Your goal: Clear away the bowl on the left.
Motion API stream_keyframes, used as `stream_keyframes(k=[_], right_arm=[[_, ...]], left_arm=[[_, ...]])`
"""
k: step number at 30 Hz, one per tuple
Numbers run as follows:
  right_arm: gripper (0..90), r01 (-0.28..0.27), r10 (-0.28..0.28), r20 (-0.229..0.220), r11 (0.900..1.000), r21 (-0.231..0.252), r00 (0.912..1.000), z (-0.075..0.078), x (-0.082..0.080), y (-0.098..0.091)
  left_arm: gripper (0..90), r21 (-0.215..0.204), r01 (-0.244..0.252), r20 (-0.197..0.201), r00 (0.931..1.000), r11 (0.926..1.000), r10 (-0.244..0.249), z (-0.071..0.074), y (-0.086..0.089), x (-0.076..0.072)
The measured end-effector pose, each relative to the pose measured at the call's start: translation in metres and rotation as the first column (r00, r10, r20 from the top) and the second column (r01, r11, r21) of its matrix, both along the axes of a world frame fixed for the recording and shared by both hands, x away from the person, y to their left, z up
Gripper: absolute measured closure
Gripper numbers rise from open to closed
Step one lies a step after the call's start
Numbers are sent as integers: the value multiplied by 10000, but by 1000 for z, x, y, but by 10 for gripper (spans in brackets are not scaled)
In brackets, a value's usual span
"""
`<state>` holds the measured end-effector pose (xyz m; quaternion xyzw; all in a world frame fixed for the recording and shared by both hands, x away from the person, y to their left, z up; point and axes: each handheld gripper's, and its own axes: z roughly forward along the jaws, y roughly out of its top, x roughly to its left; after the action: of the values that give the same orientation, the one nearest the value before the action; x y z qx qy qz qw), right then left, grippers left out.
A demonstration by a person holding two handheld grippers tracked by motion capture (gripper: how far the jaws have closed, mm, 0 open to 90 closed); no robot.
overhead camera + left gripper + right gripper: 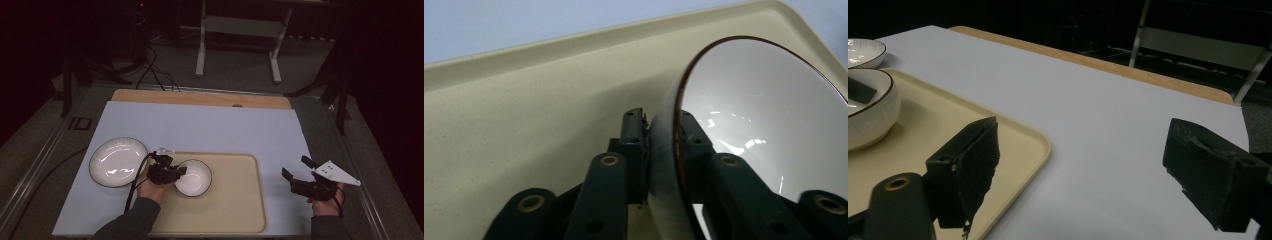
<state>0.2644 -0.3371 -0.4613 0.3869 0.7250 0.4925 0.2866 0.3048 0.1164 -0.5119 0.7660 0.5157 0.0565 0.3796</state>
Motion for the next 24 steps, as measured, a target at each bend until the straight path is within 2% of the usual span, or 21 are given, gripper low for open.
stream_keyframes(k=[1, 7, 14, 17, 24], right_arm=[[146, 1, -1, 3, 10000, -1, 10000, 0, 0, 0], [146, 6, -6, 19, 10000, 23, 10000, 0, 0, 0], [146, 1, -1, 45, 10000, 18, 10000, 0, 0, 0], [146, -3, 3, 39, 10000, 14, 10000, 0, 0, 0], [146, -1, 1, 45, 10000, 24, 10000, 0, 0, 0]], left_arm=[[747, 87, -18, -9, 10000, 10000, 18, 0, 0, 0], [685, -199, -89, 252, 9996, 9998, 94, 6, 4, -2], [573, -195, -236, 603, 9979, 9995, 247, 16, 11, -6], [556, -152, -309, 783, 9964, 9994, 320, 20, 15, -7], [505, -118, -678, 1394, 9879, 9976, 688, 32, 26, -12]])
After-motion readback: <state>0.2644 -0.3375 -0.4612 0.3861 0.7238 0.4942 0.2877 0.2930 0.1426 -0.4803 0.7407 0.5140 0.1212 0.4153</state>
